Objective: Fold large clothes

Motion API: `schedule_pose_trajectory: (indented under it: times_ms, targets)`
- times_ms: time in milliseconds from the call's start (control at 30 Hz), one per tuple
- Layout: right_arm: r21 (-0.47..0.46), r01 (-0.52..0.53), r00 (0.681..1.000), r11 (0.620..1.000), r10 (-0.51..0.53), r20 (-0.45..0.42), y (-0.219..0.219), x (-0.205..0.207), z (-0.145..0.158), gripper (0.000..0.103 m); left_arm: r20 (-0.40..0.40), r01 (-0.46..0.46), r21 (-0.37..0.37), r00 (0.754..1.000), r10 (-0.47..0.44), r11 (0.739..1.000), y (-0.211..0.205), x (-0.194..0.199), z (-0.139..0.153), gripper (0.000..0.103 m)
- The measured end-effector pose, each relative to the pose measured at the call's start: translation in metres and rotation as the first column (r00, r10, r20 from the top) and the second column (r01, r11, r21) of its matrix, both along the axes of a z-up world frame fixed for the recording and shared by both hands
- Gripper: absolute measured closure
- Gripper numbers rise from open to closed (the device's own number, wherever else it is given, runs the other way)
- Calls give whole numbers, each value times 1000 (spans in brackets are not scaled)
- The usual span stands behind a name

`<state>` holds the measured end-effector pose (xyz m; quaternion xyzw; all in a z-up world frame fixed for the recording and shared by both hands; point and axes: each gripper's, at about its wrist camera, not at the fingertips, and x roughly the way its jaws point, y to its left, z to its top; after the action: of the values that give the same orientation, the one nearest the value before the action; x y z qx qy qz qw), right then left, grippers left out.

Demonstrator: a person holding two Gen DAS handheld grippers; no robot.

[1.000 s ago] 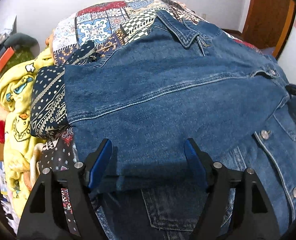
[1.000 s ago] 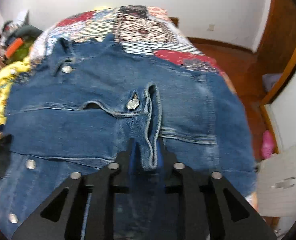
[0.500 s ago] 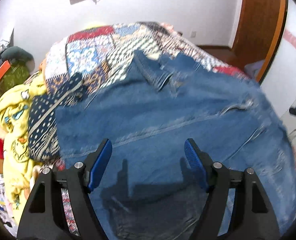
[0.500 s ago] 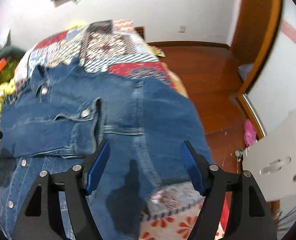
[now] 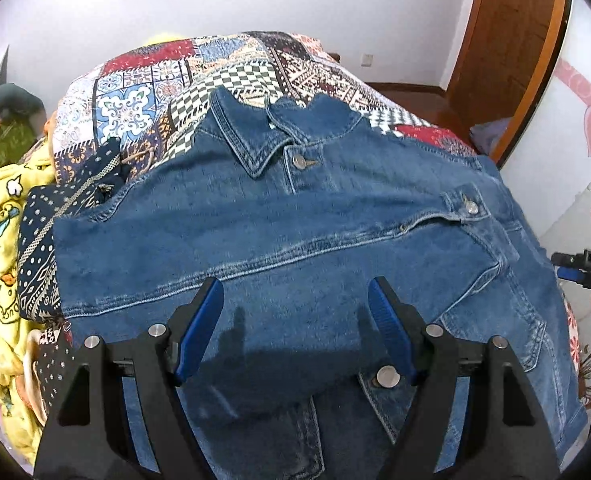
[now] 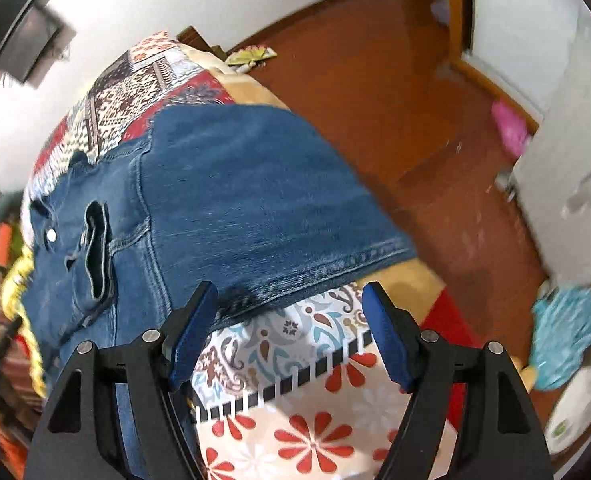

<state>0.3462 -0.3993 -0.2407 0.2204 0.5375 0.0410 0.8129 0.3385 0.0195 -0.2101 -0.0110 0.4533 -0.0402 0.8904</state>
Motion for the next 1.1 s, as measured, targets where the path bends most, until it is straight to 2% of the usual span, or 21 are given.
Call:
schedule_pose_trajectory:
  times_ms: [100, 300, 400, 500, 567, 667, 733, 800, 967, 1100]
  targets:
    - [107, 44, 999, 993, -42, -21, -6, 7, -15, 32, 0, -7, 5, 1000, 7, 1000, 2, 0, 0, 29]
    - [182, 111, 994, 977, -109, -20, -11, 21, -30, 29, -1, -37, -11, 999, 37, 999, 11, 1, 1, 29]
    - [170, 149, 989, 974, -151, -4, -12, 27, -32, 34, -6, -47, -10, 999, 47, 999, 13, 1, 0, 29]
    - [117, 179, 982, 977, -185, 43, -8, 29, -25, 51, -8, -51, -6, 999, 51, 999, 16, -2, -1, 29]
    - [63, 184, 980, 981, -188, 68, -7, 31, -19, 75, -7, -51, 1, 999, 51, 999, 17, -4, -1, 29]
    - [-9, 168, 982, 986, -167, 88, -2, 35, -8, 85, 0, -50, 4, 999, 50, 999, 19, -8, 2, 29]
    - [-55, 153, 983, 987, -146, 107, 1, 33, 3, 88, 7, -50, 8, 999, 50, 999, 20, -11, 4, 29]
    - [-62, 150, 981, 987, -140, 138, 2, 32, 16, 89, 20, -51, 12, 999, 51, 999, 22, -14, 8, 29]
    - [-54, 111, 960, 992, -94, 264, 13, 25, 69, 90, 48, -47, 2, 998, 47, 999, 28, -21, 19, 29]
    - [-86, 20, 927, 996, 13, 374, 49, 21, 117, 90, 67, -47, -9, 997, 47, 999, 33, -27, 25, 29]
